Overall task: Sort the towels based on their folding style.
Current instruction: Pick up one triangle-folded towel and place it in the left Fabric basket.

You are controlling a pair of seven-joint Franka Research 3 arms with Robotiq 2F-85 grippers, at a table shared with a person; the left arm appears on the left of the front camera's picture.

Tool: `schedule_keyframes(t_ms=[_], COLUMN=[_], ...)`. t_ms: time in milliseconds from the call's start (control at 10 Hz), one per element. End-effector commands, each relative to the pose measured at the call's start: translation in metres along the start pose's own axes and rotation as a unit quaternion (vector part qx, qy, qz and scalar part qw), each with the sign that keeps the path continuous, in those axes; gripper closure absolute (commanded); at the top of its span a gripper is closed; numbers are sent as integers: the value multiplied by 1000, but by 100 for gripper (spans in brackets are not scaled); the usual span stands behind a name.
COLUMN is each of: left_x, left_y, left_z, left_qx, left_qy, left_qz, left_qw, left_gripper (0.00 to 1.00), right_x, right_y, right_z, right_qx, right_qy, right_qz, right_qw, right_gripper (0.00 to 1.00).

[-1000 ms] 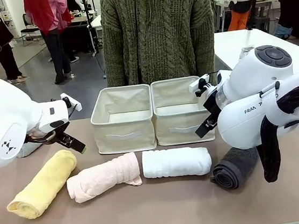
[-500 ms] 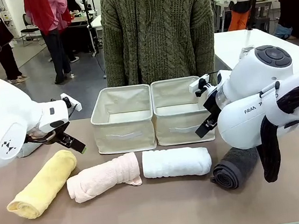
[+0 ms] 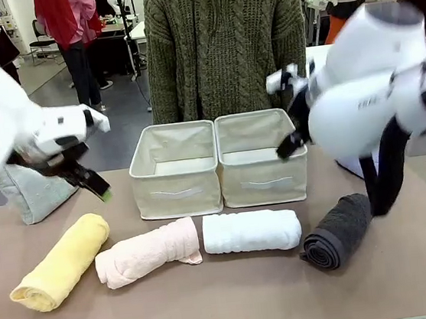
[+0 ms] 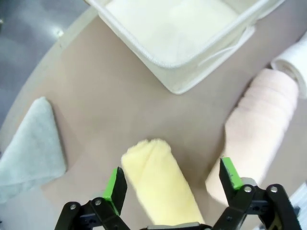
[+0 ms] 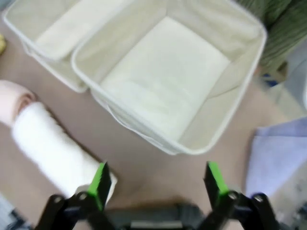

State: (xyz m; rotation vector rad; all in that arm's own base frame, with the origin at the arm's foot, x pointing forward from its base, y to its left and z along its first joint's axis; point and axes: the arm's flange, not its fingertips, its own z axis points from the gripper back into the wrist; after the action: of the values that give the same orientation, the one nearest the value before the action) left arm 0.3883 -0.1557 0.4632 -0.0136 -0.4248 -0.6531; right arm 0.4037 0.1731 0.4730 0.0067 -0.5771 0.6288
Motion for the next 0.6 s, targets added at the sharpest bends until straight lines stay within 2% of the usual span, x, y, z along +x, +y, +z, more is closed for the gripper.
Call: schedule_keyframes(t_ms=[0,100,200,300,500], left_x=[22,29,31,37,37], left_y=[9,9,6,4,1], left_z=[63,89,114,141,168], left_qx=[-3,-9,-1,7,23], left_qy=[27,24,10,-5,-27], left_qz=[-27,-30,-30,-32,-29], left_qw=[999,999,1000,999,999], left_gripper=[0,0,0,0,0], right_x=[42,54,62,65,56], right_y=[-5,-8,-6,-3,3], right_z=[61,86,112,131,141], right_qx=[-22,-33,-12,-16,-12], right_qy=[20,19,11,9,26], right_qz=[-18,-26,-18,-16,-3], right_qw=[999,999,1000,1000,1000], right_gripper=[0,0,0,0,0])
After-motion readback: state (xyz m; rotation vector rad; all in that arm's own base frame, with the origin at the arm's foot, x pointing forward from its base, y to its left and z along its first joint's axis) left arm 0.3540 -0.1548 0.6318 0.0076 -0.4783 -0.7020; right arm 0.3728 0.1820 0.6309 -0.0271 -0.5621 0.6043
